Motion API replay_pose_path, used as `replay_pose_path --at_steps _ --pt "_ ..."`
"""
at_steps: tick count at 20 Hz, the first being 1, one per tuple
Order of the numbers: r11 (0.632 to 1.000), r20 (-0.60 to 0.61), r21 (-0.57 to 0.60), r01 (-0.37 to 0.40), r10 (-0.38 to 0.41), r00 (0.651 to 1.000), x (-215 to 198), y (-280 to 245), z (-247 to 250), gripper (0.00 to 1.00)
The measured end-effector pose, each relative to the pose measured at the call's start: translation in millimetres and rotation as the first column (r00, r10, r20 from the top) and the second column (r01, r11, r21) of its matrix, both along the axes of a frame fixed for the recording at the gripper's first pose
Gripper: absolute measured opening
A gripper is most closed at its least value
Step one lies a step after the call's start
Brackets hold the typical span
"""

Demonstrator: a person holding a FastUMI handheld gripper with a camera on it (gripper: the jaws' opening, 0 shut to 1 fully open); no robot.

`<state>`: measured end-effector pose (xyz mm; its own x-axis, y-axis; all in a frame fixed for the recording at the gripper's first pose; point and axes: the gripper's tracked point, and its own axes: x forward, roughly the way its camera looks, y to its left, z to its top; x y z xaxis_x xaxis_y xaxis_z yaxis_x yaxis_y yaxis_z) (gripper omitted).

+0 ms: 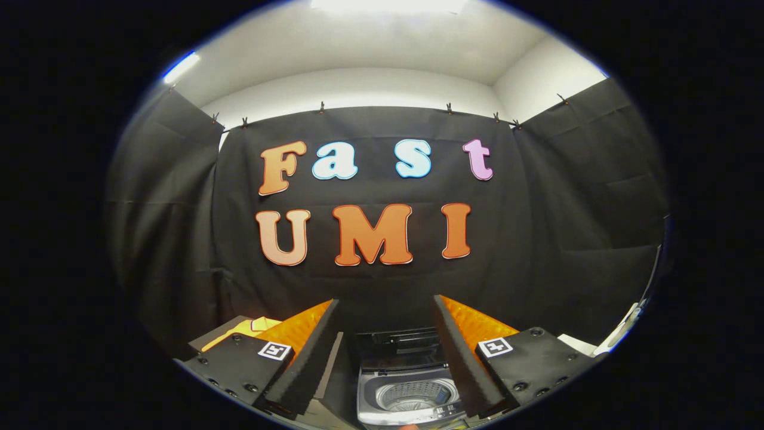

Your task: Put the clothes into the washing machine and then close the washing machine lid.

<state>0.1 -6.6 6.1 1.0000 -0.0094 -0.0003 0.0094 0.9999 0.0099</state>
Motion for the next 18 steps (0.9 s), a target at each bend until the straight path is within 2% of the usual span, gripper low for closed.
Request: replay_pose_path --at_steps 10,13,18 --pt "1.0 -0.014 0.01 -0.001 0.002 1.0 4.2 2.7 -1.3 0.96" --pt "0.999 -0.02 0.019 -0.048 0.048 0.999 13.1 35.3 -4.0 0.96" --pt "0.988 -0.053 0.011 -0.156 0.156 0.986 40.9 121.4 -17.9 0.96"
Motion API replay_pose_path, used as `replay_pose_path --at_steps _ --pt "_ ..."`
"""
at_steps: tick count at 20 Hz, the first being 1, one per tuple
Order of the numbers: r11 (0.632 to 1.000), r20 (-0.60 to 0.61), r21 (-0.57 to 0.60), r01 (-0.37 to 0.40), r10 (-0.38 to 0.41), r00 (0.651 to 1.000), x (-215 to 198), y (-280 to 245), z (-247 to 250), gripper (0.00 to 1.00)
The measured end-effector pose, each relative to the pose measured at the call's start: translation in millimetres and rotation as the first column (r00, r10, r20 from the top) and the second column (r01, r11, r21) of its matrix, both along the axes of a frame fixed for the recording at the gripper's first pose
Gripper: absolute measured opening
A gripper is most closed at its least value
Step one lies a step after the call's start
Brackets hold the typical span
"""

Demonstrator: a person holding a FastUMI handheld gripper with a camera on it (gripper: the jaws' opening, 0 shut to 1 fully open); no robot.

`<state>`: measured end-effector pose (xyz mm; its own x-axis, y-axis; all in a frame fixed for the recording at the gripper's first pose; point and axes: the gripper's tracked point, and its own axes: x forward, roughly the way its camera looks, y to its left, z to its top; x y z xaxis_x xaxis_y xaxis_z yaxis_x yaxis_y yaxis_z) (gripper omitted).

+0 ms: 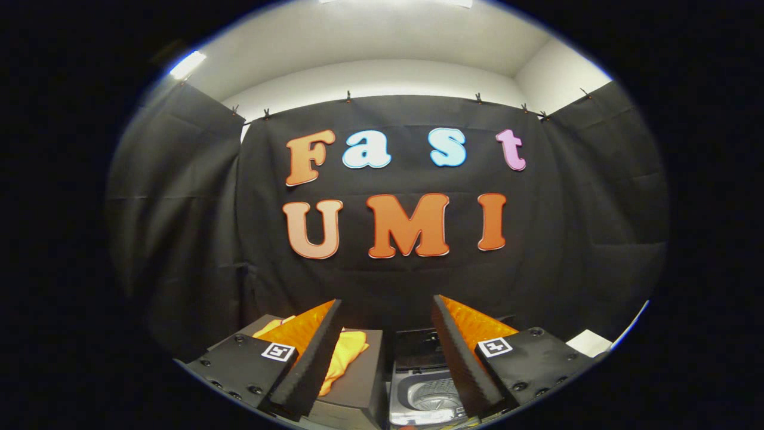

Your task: Put the clothes into the washing machine and then close the washing machine lid.

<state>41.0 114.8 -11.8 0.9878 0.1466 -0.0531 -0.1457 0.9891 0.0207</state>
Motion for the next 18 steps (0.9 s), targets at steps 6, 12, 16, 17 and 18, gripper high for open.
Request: replay_pose_path --at_steps 6,12,16,17,18 --pt "0.996 -0.044 0.001 -0.088 0.088 0.995 33.5 97.9 -25.6 0.96" --pt "0.992 -0.102 0.054 -0.116 0.121 0.987 58.8 157.2 -59.0 0.96" --pt "0.993 -0.173 0.058 -0.105 0.114 0.978 82.9 179.4 -92.9 0.96" --pt "0.993 -0.194 0.054 -0.105 0.114 0.974 89.3 185.0 -101.9 0.96" --pt "0.993 -0.204 0.051 -0.109 0.117 0.972 94.9 190.4 -108.8 0.96"
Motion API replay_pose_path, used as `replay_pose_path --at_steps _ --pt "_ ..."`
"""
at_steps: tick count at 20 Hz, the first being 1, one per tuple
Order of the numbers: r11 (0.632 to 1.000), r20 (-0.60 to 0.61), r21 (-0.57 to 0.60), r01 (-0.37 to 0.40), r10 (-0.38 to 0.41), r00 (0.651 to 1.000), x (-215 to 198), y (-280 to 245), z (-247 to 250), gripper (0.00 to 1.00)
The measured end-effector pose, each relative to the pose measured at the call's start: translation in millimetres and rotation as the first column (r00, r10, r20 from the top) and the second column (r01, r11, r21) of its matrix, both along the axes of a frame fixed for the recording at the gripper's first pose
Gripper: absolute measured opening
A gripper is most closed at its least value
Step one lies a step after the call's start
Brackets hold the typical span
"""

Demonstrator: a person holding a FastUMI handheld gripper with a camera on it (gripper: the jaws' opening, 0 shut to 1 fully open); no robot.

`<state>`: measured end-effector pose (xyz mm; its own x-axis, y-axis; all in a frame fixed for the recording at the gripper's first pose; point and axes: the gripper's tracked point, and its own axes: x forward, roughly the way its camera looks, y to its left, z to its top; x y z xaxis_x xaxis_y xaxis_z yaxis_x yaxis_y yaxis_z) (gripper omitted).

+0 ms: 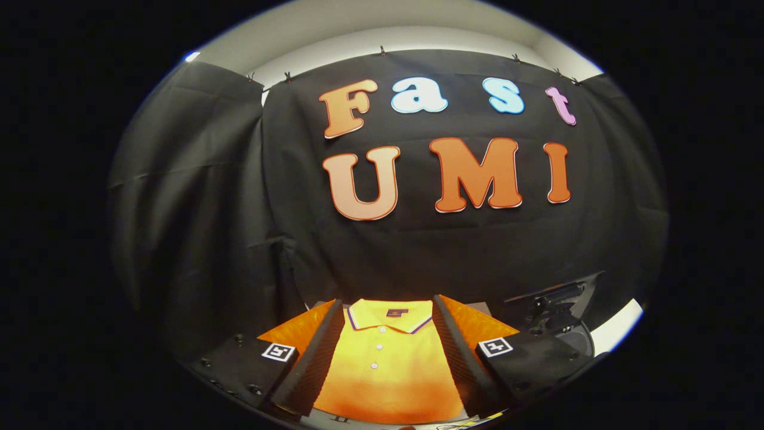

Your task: Put the clothes into the washing machine and then close the washing machine lid.

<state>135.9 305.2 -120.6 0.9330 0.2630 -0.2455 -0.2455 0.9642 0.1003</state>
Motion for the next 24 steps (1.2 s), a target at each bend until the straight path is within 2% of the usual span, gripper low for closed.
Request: replay_pose_path --at_steps 7,14,17,24 --pt "0.999 -0.179 -0.045 0.027 -0.035 0.983 40.4 18.2 -76.1 0.96" --pt "0.994 -0.339 -0.1 0.041 -0.072 0.938 59.2 25.2 -130.2 0.96" --pt "0.992 -0.421 -0.116 0.047 -0.092 0.902 60.1 25.3 -151.1 0.96" --pt "0.986 -0.471 -0.156 0.052 -0.121 0.874 56.1 25.5 -150.8 0.98"
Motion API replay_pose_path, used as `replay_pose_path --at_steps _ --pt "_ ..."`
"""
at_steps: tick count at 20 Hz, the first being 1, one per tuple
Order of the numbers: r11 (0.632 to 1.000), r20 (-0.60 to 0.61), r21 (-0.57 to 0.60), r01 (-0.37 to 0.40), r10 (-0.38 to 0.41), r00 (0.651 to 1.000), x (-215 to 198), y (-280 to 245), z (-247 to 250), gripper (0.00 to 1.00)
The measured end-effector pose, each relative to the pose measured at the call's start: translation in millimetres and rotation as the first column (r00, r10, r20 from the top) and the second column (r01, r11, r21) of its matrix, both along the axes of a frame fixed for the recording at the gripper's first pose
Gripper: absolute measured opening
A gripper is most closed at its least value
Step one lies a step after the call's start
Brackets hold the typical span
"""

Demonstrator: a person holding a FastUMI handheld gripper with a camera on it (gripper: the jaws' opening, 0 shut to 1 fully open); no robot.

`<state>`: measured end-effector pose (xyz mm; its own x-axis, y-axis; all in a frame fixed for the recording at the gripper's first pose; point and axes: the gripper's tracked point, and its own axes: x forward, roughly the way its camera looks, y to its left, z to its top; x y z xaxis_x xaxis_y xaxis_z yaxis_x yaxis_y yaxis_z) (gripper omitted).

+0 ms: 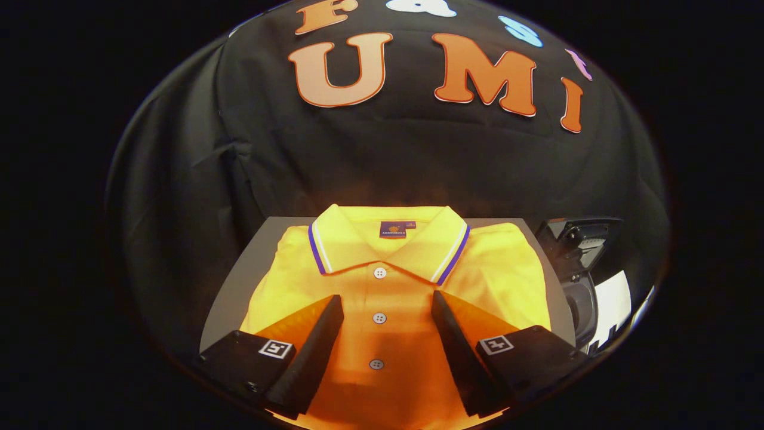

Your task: Put the clothes into the washing machine and then close the washing machine lid.

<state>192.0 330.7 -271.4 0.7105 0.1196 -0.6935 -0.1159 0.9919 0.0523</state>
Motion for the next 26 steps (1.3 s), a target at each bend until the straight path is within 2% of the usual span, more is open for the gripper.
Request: replay_pose_path --at_steps 4,10,12,13,14,18,19,26 --pt "1.0 -0.013 -0.012 -0.007 0.007 1.0 -0.5 1.4 1.2 0.97" --pt "1.0 -0.075 -0.009 -0.011 0.01 0.997 -2.7 7.0 -0.4 0.75" --pt "0.999 -0.101 0.02 -0.026 0.028 0.994 -2.7 12.9 -0.7 0.71" --pt "0.999 -0.096 0.025 -0.024 0.027 0.995 -0.4 13.8 -1.3 0.48" --pt "0.999 -0.098 0.023 -0.023 0.025 0.995 -0.4 12.0 -3.3 0.4" --pt "0.999 -0.119 0.018 -0.04 0.042 0.992 -0.3 11.5 -0.9 0.37" --pt "0.999 -0.107 0.028 -0.029 0.032 0.994 -0.3 13.7 1.4 0.11" --pt "0.998 -0.08 0.03 -0.062 0.064 0.995 1.2 12.3 2.5 0.08"
